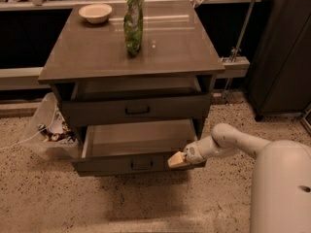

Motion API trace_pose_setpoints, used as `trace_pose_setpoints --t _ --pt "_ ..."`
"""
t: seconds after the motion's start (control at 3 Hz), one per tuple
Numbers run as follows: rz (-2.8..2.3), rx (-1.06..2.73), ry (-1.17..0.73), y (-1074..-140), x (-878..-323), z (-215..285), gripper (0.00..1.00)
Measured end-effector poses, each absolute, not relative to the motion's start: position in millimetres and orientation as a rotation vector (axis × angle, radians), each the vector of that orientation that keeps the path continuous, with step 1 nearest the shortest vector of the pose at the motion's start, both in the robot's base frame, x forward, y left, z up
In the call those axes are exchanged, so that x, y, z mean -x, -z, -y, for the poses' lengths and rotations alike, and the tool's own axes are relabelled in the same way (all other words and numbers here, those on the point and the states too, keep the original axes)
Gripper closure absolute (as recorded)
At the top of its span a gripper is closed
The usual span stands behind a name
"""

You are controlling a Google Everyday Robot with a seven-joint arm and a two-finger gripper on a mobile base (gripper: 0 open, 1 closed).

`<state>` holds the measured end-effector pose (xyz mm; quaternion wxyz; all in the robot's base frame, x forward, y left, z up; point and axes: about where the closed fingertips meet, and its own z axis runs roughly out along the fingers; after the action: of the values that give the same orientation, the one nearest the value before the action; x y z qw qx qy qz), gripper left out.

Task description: Close middle drawer

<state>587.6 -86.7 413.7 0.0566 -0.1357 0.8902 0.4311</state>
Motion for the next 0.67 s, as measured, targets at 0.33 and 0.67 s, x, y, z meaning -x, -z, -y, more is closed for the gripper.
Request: trace_pose_setpoints --t 0.33,0.67 --pt "-2.699 0.406 -1.3 -420.3 -615.8 82.7 1.0" --pt "-2.699 0.406 -1.293 -422.7 -624.3 80.9 1.0"
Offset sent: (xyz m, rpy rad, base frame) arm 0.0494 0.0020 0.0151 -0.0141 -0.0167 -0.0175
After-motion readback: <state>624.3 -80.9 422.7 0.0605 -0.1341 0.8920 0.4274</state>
